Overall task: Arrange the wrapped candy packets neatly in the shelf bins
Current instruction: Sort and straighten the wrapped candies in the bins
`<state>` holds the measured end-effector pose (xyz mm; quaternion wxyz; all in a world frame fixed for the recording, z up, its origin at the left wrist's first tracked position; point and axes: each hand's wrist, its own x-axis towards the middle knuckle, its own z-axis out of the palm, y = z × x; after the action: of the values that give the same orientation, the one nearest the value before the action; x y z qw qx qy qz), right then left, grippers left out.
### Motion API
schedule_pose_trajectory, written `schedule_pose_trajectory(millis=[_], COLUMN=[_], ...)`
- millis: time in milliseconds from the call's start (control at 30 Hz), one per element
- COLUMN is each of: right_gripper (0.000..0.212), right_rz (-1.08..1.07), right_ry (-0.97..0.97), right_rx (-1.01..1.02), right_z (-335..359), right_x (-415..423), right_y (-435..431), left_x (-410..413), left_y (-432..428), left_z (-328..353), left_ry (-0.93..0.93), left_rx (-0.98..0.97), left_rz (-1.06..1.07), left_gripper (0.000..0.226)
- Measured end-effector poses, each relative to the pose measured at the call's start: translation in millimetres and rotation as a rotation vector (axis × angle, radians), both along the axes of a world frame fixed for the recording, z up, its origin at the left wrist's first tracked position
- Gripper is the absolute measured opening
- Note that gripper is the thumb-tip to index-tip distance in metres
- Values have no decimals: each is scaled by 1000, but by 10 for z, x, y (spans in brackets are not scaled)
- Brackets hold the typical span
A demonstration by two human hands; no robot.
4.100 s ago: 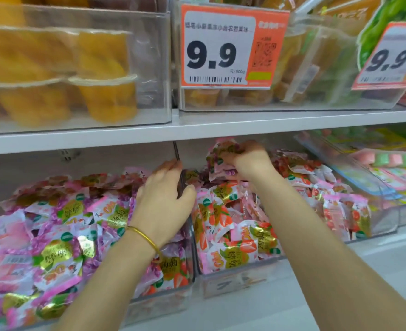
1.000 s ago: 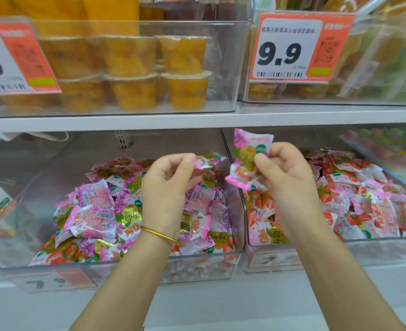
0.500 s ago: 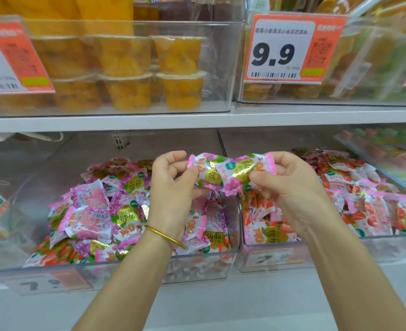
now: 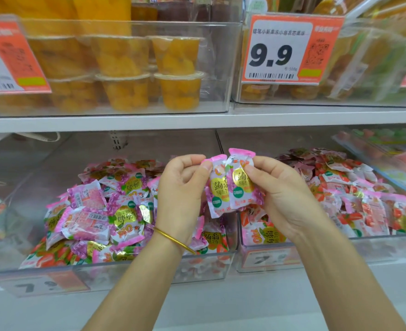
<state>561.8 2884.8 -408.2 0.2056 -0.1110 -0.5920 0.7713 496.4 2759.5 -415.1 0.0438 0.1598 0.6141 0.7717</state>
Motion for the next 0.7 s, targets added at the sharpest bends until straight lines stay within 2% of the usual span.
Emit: schedule_pose_trajectory(millis=[133,233,300,400,533,633,700], right_gripper=[18,18,14,14,14,5,7], right_rz=[-153,-264,-262,-173,-83,-36,1], right_ry=[-31,26,52,47,-34,-63,-77], right_rx=[331,508,558,559,564,414,301], right_z=[-25,1,24,44,68,70,66], right_x=[-21,-17,-11,4,58,97,118], right_y=[-75,-106,-126,-129,-62,19,79], left_x=[47,101,102,75,69,87,103], left_y=[50,64,84,108,115,161,196], left_z=[14,52,60,50,34,12,3], left_ry=[8,36,49,29,40,78,83], left_rx=[18,12,-1,26,43,47,37], left_rz=[-25,-96,-103,-84,-81,-98,-114], left_gripper=[10,42,43,27,26,26,22])
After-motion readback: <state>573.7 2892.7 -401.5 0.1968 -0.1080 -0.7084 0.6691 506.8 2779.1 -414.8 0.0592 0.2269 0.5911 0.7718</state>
